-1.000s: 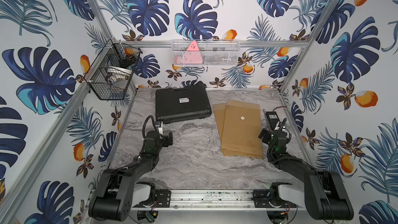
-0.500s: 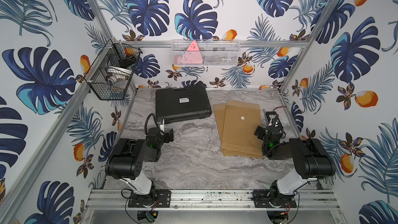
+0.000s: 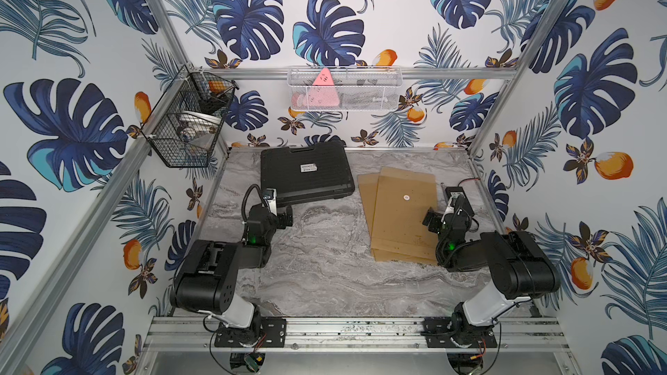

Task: Close the mouth of the file bag
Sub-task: Adjust the file bag at the center of the board.

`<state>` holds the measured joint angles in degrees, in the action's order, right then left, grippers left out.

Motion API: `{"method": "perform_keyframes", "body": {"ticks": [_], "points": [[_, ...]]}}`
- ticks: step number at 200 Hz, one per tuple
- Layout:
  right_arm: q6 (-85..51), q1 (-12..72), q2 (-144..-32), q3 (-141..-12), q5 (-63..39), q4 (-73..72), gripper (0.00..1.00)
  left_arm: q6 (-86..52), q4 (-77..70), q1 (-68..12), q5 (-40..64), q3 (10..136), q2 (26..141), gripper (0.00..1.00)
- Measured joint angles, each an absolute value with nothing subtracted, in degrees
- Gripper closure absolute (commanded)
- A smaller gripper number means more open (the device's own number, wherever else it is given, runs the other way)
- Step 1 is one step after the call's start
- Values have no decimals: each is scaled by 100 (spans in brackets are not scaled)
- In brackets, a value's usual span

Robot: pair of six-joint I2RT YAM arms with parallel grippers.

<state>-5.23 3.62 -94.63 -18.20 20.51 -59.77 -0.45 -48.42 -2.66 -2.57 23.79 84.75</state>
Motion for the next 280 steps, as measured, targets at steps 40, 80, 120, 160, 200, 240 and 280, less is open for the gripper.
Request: {"method": "perform_keyframes", "body": {"ticks": [40, 80, 120, 160, 200, 240, 280], "points": [[-443, 399, -9450, -1785, 2093, -6239, 0, -16, -4383, -580, -655, 2484, 7524, 1], [-357, 443, -9354, -1688, 2121, -6348, 0, 21, -3577, -808, -537, 3199, 7057, 1], [-248, 1041, -7651, -3170, 2683, -4136, 0, -84, -2768, -867, -89, 3793, 7098, 1], [-1599, 1140, -7218, -4928, 2740, -1146, 0, -1024, -1765, -864, -145, 4770, 7129, 1], [-2976, 482, -7323, -5349, 843, 604, 0, -2276, -609, -690, -176, 5441, 7293, 11], [-3503, 696, -7609, -5581, -8, 1629, 6, -2196, 187, -1321, 60, 5706, 7321, 18], [-3691, 1470, -8337, -5658, -82, 2377, 7, -2058, 416, -2751, -410, 5478, 7360, 15]]}}
